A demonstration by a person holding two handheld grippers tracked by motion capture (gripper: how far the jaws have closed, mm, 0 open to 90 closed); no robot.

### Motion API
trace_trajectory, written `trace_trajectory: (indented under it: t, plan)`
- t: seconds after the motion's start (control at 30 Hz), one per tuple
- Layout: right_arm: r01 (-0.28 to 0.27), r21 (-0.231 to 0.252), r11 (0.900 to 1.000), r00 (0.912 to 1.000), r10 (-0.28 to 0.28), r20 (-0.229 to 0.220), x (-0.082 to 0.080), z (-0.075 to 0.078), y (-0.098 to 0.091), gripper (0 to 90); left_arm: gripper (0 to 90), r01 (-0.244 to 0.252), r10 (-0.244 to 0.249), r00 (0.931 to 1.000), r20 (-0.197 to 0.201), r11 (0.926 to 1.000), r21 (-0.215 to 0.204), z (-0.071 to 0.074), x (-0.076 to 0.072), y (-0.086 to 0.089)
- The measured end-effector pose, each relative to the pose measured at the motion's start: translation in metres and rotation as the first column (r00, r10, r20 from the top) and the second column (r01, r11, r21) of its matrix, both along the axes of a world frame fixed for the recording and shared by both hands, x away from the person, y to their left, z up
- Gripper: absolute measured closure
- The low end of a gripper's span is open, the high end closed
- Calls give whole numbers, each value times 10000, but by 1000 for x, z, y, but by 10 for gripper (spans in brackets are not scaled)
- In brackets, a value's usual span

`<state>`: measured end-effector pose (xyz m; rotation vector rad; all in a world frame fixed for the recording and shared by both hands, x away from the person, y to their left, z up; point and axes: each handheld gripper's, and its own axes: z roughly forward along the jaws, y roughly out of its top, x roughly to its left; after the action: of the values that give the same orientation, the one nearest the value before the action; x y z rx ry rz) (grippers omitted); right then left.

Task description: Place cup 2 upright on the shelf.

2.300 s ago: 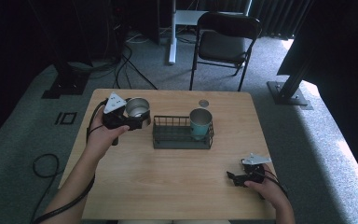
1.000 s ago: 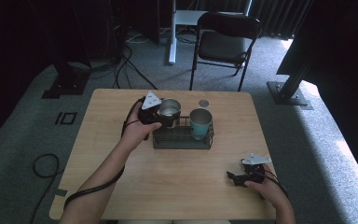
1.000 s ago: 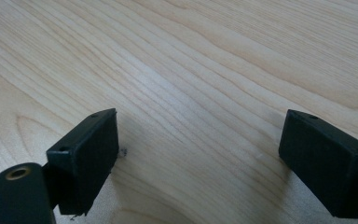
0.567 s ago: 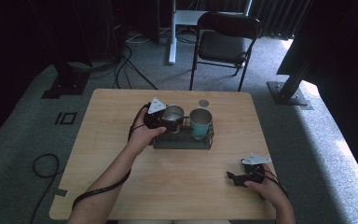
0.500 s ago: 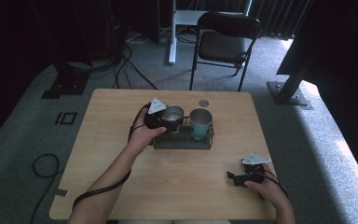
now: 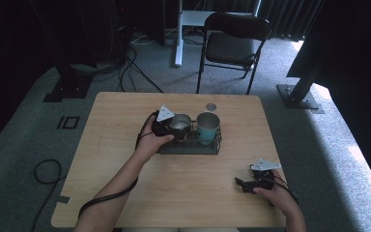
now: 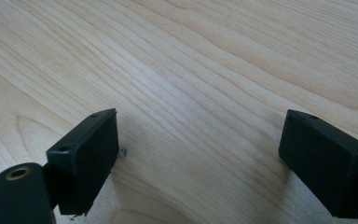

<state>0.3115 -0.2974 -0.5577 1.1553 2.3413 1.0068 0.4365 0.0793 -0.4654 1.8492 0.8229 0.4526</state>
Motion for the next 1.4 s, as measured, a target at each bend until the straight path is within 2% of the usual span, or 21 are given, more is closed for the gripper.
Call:
trace_trajectory:
  t: [0.23,0.4,0.47,0.57,0.67,0.87,0.93,1.17,1.27,1.33,1.4]
  plan:
    - [0,7,10000,10000,0,2,0,0,0,116,139,102,-102,9999,-110,9999,34,-5,-1,-1]
    - [1,8,10000,10000,-1,0,0,0,0,116,138,274,-272,9996,-76,9991,337,-11,-2,-2]
    - [1,8,10000,10000,-1,4,0,0,0,116,138,316,-313,9995,-106,9989,336,-13,-2,-2]
    - [2,6,10000,10000,-2,2,0,0,0,116,137,380,-379,9993,-35,9986,356,-13,-3,-1]
    - [1,5,10000,10000,-1,2,0,0,0,116,133,409,-422,9989,186,9970,652,-14,-5,-3]
    - [3,5,10000,10000,-3,0,0,0,0,116,131,271,-289,9994,209,9965,795,-14,-6,-5]
    - [2,7,10000,10000,-2,2,0,0,0,116,108,383,-391,9992,80,9960,807,-13,-6,-5]
    - [3,3,10000,10000,-3,1,0,0,0,116,82,259,-267,9996,100,9968,761,-10,-8,-2]
    - [1,1,10000,10000,-1,2,0,0,0,116,33,163,-183,9995,244,9967,793,-8,-9,1]
    - [1,2,10000,10000,-1,1,0,0,0,116,32,195,-209,9996,214,9978,633,-6,-10,3]
    - [1,1,10000,10000,-1,2,0,0,0,116,32,172,-190,9995,263,9976,671,-5,-12,5]
